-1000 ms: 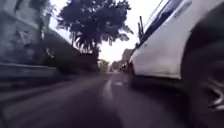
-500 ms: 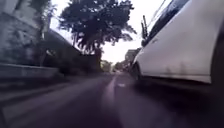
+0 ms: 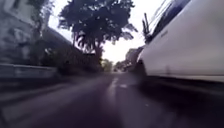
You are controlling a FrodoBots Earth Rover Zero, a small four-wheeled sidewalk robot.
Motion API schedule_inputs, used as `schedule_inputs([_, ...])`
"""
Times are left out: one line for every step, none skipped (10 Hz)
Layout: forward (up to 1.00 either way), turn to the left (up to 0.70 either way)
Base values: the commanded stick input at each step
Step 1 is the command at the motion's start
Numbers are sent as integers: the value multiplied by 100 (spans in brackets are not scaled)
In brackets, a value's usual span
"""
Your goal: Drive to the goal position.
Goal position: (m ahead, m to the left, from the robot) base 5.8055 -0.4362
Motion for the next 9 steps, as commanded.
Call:
schedule_inputs([70,0])
schedule_inputs([70,0])
schedule_inputs([70,0])
schedule_inputs([70,0])
schedule_inputs([70,0])
schedule_inputs([70,0])
schedule_inputs([70,0])
schedule_inputs([70,0])
schedule_inputs([70,-3])
